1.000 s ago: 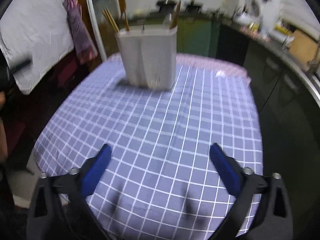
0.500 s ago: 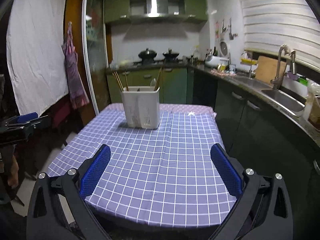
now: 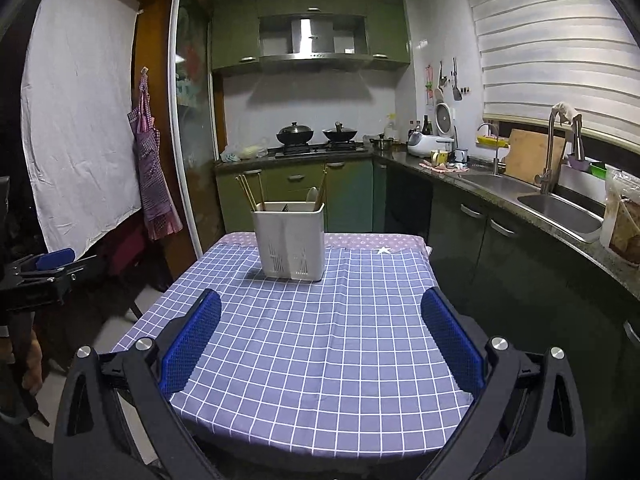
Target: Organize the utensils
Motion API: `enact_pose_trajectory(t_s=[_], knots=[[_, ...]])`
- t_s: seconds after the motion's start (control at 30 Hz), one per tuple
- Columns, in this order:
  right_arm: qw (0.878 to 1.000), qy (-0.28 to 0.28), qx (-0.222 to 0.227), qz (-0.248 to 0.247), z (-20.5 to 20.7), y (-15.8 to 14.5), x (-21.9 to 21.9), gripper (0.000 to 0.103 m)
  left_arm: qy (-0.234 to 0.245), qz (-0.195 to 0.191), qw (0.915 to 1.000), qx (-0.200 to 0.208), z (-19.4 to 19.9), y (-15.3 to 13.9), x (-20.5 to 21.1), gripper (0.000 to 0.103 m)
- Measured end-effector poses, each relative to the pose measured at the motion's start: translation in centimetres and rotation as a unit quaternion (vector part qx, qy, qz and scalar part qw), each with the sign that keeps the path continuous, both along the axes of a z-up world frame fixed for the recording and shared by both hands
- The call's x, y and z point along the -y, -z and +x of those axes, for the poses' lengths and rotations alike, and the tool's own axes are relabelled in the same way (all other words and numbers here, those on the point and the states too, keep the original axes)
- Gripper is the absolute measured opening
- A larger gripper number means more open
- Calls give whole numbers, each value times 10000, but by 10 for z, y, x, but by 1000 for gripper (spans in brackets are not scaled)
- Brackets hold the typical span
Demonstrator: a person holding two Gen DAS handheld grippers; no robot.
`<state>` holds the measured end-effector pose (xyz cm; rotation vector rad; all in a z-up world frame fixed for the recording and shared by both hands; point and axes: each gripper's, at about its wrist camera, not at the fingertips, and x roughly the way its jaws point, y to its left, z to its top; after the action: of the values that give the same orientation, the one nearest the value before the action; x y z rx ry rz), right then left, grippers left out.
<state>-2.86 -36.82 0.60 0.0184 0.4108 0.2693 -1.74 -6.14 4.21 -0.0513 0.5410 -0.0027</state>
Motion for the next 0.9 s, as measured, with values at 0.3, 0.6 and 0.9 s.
enact_pose_trajectory(t_s=[0.3, 0.6, 0.9], knots=[[9999, 107, -69, -110, 13, 9, -5, 99, -43, 19, 9997, -235, 11, 18, -2, 97], [9998, 124, -73, -155, 20, 14, -8, 99, -267, 174, 9995, -85, 2, 14, -8, 97], [9997, 81, -84, -204, 20, 17, -11, 99, -174, 236, 9995, -118, 0, 14, -2, 97]])
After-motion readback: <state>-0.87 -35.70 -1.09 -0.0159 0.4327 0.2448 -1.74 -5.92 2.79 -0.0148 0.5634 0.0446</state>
